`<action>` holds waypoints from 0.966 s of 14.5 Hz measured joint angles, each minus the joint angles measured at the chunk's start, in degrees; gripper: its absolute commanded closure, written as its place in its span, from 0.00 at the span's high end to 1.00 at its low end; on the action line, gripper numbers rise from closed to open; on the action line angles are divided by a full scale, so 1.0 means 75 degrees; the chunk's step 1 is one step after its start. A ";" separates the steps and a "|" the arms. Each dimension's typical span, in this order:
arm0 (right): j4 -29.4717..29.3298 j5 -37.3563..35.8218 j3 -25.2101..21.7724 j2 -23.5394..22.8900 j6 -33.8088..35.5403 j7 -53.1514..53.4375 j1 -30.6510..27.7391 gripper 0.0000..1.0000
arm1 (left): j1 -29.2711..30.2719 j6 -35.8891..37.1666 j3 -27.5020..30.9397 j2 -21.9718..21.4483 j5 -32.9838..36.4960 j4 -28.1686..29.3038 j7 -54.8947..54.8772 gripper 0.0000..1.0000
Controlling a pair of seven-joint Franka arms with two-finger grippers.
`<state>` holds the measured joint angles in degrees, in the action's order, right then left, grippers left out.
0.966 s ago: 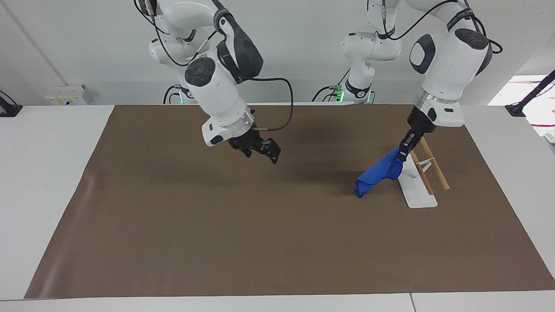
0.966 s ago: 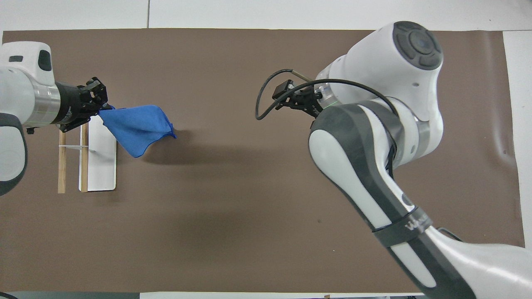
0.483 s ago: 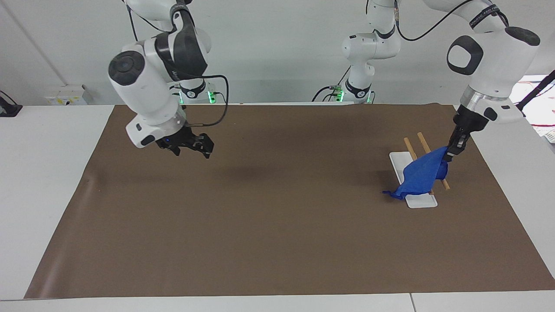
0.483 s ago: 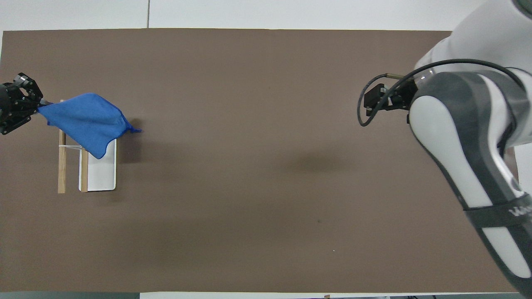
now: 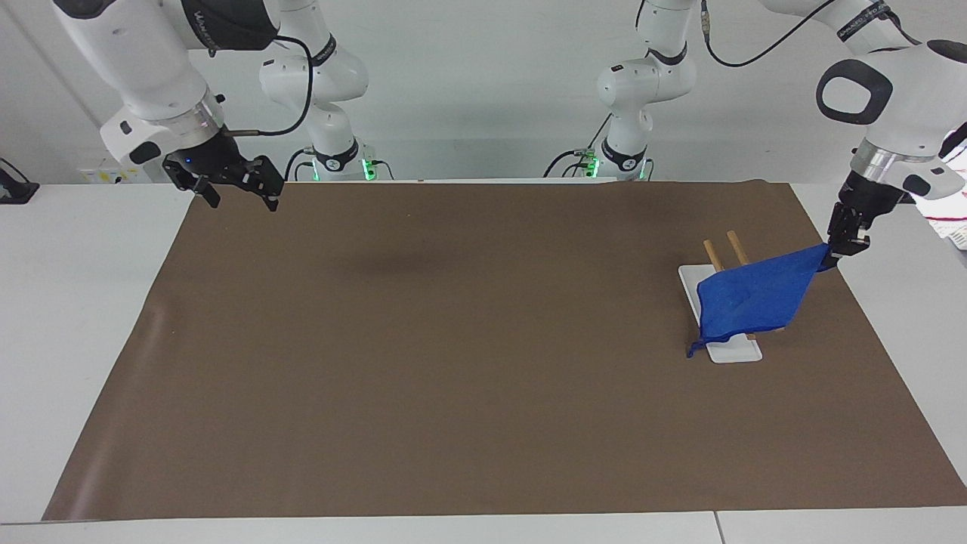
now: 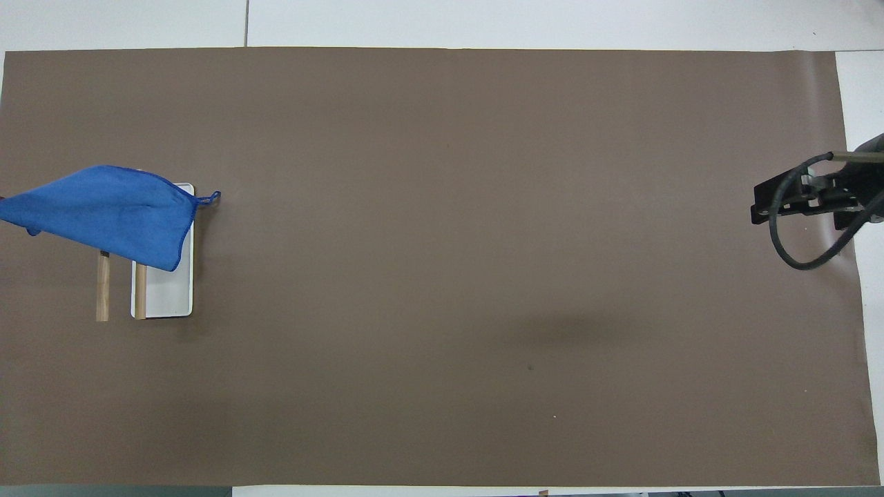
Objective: Right arm passes towel to left arm to hang
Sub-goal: 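Drape the towel over the wooden rack and open the left gripper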
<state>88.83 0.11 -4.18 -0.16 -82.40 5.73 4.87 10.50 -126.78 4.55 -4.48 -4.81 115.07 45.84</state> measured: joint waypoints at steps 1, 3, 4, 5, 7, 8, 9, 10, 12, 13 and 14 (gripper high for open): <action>0.0071 -0.0018 0.0000 0.0027 0.0009 -0.0074 -0.0016 1.00 | 0.0079 -0.0325 0.0000 -0.0078 0.0000 0.0265 -0.0003 0.00; 0.0182 -0.0040 0.0007 0.0019 0.0009 -0.0164 -0.0068 1.00 | 0.0125 -0.0781 -0.0005 -0.0152 0.0000 0.0654 -0.0003 0.00; 0.0210 -0.0044 0.0023 0.0013 0.0005 -0.0209 -0.0146 1.00 | 0.0131 -0.0901 -0.0010 -0.0153 0.0000 0.0743 -0.0003 0.00; 0.0215 -0.0044 0.0054 0.0014 -0.0001 -0.0256 -0.0255 1.00 | 0.0154 -0.0991 -0.0011 -0.0153 0.0000 0.0789 -0.0003 0.00; 0.0215 -0.0044 0.0088 0.0041 -0.0007 -0.0401 -0.0408 1.00 | 0.0294 -0.1118 -0.0010 -0.0151 0.0000 0.0828 -0.0003 0.00; 0.0217 -0.0044 0.0088 0.0065 -0.0007 -0.0430 -0.0427 1.00 | 0.0392 -0.1191 -0.0009 -0.0151 0.0000 0.0830 -0.0003 0.00; 0.0230 -0.0044 0.0091 0.0096 -0.0006 -0.0436 -0.0426 1.00 | 0.0486 -0.1249 -0.0010 -0.0151 0.0001 0.0830 -0.0003 0.00; 0.0275 -0.0044 0.0095 0.0137 -0.0005 -0.0455 -0.0426 1.00 | 0.0563 -0.1282 -0.0009 -0.0151 0.0001 0.0830 -0.0007 0.00; 0.0374 -0.0044 0.0095 0.0209 -0.0005 -0.0537 -0.0429 1.00 | 0.0611 -0.1290 -0.0010 -0.0151 0.0001 0.0831 -0.0008 0.00; 0.0403 -0.0044 0.0092 0.0224 -0.0005 -0.0546 -0.0431 1.00 | 0.0611 -0.1290 -0.0020 -0.0151 0.0001 0.0833 -0.0008 0.00; 0.0423 -0.0045 0.0090 0.0224 -0.0006 -0.0550 -0.0430 1.00 | 0.0609 -0.1289 -0.0039 -0.0151 0.0001 0.0838 -0.0008 0.12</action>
<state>92.01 -0.22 -3.50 1.51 -82.44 1.60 1.64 15.07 -136.45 4.26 -5.61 -4.81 121.36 45.78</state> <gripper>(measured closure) 0.000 0.982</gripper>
